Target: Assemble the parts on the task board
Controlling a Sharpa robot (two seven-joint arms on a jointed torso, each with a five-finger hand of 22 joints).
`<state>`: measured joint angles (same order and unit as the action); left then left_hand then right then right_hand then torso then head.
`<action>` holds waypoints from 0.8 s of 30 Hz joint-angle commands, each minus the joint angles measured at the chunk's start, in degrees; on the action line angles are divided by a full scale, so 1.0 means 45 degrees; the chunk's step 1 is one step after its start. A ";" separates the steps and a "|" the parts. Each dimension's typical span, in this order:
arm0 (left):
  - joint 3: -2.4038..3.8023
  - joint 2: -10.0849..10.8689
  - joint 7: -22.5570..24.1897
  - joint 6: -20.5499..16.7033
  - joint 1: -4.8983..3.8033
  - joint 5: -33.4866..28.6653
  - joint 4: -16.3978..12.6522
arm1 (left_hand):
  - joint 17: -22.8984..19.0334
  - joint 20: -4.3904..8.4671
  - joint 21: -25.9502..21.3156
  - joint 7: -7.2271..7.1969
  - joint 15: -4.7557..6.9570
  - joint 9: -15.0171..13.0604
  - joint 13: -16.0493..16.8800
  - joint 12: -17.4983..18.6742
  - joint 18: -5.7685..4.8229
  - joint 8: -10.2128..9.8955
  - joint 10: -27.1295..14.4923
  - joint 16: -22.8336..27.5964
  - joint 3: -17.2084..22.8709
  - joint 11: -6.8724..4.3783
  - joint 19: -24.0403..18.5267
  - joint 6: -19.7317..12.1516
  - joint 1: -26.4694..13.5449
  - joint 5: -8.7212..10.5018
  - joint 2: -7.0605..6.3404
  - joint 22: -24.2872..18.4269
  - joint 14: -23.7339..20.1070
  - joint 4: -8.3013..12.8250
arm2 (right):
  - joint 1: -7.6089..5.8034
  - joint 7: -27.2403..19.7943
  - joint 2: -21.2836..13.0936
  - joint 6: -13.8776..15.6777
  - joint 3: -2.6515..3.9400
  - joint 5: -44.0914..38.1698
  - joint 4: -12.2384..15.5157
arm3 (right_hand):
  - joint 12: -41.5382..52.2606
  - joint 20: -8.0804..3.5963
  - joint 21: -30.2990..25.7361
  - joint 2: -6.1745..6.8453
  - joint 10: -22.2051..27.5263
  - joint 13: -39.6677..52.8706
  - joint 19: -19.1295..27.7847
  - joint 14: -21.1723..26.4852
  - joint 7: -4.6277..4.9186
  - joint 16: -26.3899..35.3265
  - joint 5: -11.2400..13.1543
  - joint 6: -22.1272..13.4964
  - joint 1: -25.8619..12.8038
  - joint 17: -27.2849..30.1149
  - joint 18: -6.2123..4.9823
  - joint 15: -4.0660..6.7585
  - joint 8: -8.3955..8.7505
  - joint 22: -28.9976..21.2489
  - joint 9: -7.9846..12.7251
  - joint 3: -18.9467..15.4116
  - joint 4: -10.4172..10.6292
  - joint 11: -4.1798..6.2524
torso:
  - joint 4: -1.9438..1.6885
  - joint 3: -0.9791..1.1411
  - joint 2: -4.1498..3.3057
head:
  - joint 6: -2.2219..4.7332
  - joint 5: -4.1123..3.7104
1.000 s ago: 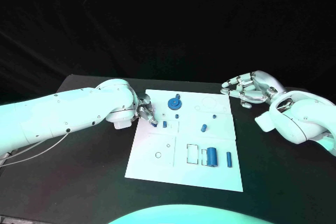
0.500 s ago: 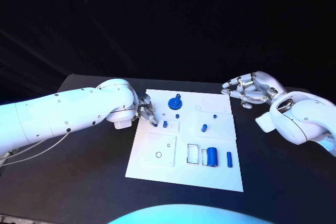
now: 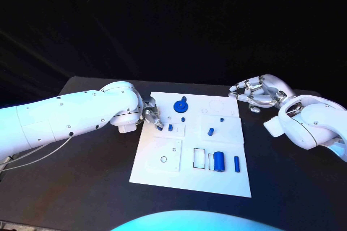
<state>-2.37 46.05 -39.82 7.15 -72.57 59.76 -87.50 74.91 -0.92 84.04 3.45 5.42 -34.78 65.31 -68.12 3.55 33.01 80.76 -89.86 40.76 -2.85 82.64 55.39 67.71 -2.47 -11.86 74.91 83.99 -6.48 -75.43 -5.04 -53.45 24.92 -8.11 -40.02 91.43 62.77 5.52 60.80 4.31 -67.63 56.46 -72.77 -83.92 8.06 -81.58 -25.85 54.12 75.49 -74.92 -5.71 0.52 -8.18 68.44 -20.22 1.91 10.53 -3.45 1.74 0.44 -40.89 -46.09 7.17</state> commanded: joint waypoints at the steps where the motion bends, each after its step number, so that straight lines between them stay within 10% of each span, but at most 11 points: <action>1: -0.0016 -0.0052 -0.0132 -0.0013 0.0031 -0.0193 -0.0034 | 0.3353 0.0024 0.0109 -0.0659 0.0122 -0.1042 -0.0060 0.0008 -0.0199 0.0131 0.0119 -0.0031 0.0464 -0.0106 0.0110 0.0710 -0.0135 -0.0074 0.0046 0.0814 0.1336 0.0601 | 0.0011 -0.0003 0.0000 -0.0161 0.0000 -0.0043 0.0010 | 0.0019 -0.0029 -0.0086 -0.0093 0.0059 -0.0010 -0.0018 -0.0446 -0.0005 0.0059 -0.0064 0.0012 0.0083 -0.0245 -0.0243 0.0071 -0.0001 -0.0011 -0.0018 -0.0037 0.0035 0.0052 | 0.0002 0.0005 -0.0001 | -0.0014 -0.0010; 24: -0.0016 -0.0126 -0.0253 -0.0019 0.0031 -0.0128 0.0052 | 0.3353 0.0129 0.0233 -0.0866 0.0271 -0.1803 -0.0699 0.0420 -0.0257 0.0798 0.0021 -0.0031 -0.0191 -0.0279 0.0273 0.0786 -0.0612 -0.0074 0.0340 0.1074 0.1336 0.0570 | 0.0015 -0.0005 -0.0019 -0.0135 0.0000 -0.0043 0.0030 | 0.0027 -0.0028 -0.0090 -0.0099 0.0055 -0.0006 -0.0019 -0.0450 -0.0004 0.0052 -0.0067 0.0008 0.0085 -0.0259 -0.0243 0.0070 0.0000 -0.0011 -0.0019 -0.0042 0.0039 0.0051 | -0.0002 0.0003 -0.0004 | -0.0032 -0.0028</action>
<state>-2.42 45.68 -40.06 6.89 -72.50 59.50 -87.18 74.91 -0.48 84.76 3.44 6.14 -34.78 62.24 -66.55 3.55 36.55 80.44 -89.86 40.15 -3.39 83.47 55.38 64.96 -2.61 -10.86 74.91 84.07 -3.93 -75.40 -4.97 -53.53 24.92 -8.11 -40.02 91.48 62.77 5.52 60.57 4.08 -67.63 56.46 -72.77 -83.92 8.06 -81.58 -25.86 54.12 75.72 -74.91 -5.71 0.52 -8.18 68.44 -20.25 1.91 10.53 -3.45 1.73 0.45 -40.89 -46.14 7.04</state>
